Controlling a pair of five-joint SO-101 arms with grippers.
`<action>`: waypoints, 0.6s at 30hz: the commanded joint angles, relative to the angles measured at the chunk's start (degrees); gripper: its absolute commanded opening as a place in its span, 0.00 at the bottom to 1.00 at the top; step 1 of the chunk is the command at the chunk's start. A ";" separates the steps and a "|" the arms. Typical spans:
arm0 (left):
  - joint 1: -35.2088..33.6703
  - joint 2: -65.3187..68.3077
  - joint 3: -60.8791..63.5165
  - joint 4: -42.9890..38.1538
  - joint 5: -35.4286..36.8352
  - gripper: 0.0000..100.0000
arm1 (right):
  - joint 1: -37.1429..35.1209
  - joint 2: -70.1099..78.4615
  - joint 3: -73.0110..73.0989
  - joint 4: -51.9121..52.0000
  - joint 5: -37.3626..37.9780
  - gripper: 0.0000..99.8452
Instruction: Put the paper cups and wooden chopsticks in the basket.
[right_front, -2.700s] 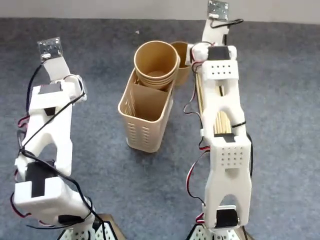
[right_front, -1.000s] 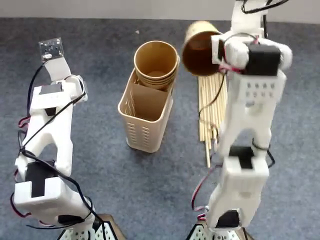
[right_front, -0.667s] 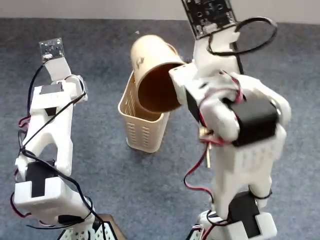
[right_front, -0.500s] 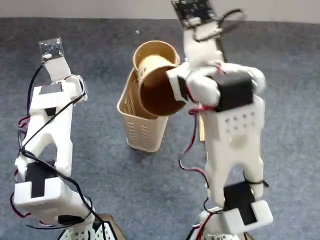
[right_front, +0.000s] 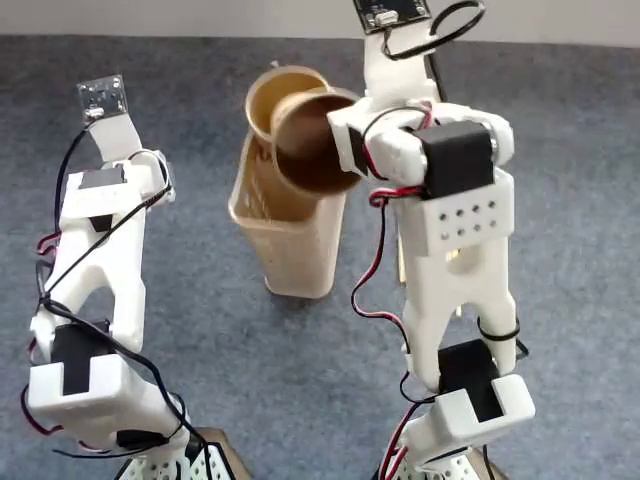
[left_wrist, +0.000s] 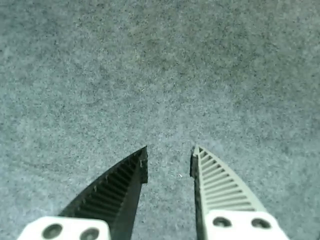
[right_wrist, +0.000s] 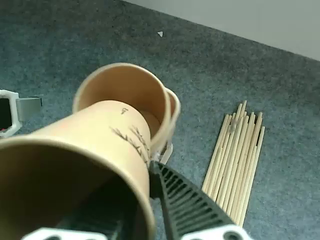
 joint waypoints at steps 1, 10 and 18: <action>1.19 -0.22 -0.31 -0.97 0.18 0.17 | 0.92 -3.12 -6.64 1.71 -0.53 0.00; 1.19 -0.22 -0.31 -0.97 0.18 0.17 | 1.89 -2.86 -6.90 -2.77 -0.53 0.00; 1.27 -0.22 -0.31 -0.97 0.18 0.17 | 5.14 4.70 -6.81 -6.29 -0.44 0.00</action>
